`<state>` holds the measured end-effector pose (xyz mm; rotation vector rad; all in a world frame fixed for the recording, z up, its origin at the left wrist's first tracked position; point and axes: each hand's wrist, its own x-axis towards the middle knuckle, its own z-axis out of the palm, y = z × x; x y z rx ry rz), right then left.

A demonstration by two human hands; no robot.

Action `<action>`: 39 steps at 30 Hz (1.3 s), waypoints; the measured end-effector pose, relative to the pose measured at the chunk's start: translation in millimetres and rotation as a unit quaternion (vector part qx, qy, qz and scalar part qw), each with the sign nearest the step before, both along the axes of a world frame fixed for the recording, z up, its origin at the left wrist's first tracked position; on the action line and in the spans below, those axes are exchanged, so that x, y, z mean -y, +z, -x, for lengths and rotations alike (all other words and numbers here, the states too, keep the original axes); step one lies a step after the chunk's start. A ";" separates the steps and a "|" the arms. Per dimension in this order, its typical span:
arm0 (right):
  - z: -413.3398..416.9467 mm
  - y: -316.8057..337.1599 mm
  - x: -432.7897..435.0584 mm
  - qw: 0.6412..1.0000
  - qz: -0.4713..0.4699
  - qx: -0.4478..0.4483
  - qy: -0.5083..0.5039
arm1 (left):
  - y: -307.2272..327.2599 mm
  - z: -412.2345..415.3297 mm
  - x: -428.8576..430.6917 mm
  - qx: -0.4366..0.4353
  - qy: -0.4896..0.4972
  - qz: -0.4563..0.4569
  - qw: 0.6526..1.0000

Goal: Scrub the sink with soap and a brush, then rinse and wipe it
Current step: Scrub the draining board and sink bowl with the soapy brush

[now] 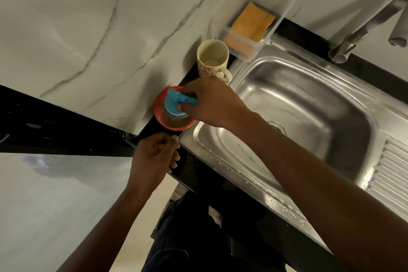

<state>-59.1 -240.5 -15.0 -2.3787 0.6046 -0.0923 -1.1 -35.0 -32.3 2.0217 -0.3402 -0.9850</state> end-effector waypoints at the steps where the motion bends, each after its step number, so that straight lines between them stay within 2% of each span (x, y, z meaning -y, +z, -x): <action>1: 8.0 4.7 3.4 0.999 -0.034 0.013 -0.018 | 1.5 0.9 2.5 0.003 -0.006 0.000 1.000; 4: 39.3 12.7 16.3 0.993 -0.105 0.008 -0.055 | 4.1 5.3 14.5 0.011 -0.032 0.004 0.999; 9: 98.2 -3.6 32.7 0.978 -0.158 -0.026 -0.132 | 3.9 16.6 37.9 0.025 -0.089 0.022 0.995; 15: 151.4 -61.5 22.4 0.925 -0.300 -0.112 -0.204 | -2.7 26.8 57.2 0.020 -0.137 0.039 0.990; 18: 147.0 -89.5 5.5 0.894 -0.361 -0.077 -0.254 | -6.1 27.1 62.3 0.018 -0.151 0.040 0.988; 21: 123.6 -115.4 0.4 0.837 -0.420 -0.002 -0.350 | -8.3 27.2 64.9 0.014 -0.154 0.031 0.987; 25: 98.4 -143.1 15.3 0.721 -0.514 0.053 -0.462 | -13.8 35.3 72.0 0.006 -0.169 0.012 0.985; 27: 89.0 -146.9 27.5 0.657 -0.561 0.082 -0.496 | -14.8 38.5 74.7 0.003 -0.177 0.011 0.984; 29: 85.6 -144.0 37.0 0.622 -0.594 0.112 -0.497 | -15.5 39.1 77.4 0.002 -0.181 0.014 0.983; 30: 87.5 -141.7 37.6 0.629 -0.597 0.116 -0.485 | -15.9 38.7 78.5 0.001 -0.182 0.017 0.983; 31: 92.3 -139.7 34.5 0.651 -0.588 0.109 -0.467 | -16.3 38.3 79.2 0.000 -0.182 0.019 0.983; 35: 120.8 -144.0 -8.1 0.818 -0.464 0.018 -0.340 | -18.9 39.3 81.3 -0.005 -0.180 0.020 0.983; 36: 124.1 -145.7 -15.4 0.837 -0.442 0.007 -0.323 | -19.0 39.4 80.7 -0.008 -0.180 0.020 0.983; 37: 123.7 -145.4 -16.4 0.841 -0.435 0.015 -0.321 | -18.7 39.1 80.3 -0.011 -0.180 0.022 0.983; 39: 116.3 -139.8 -3.3 0.834 -0.428 0.058 -0.343 | -17.6 37.9 79.5 -0.016 -0.176 0.024 0.984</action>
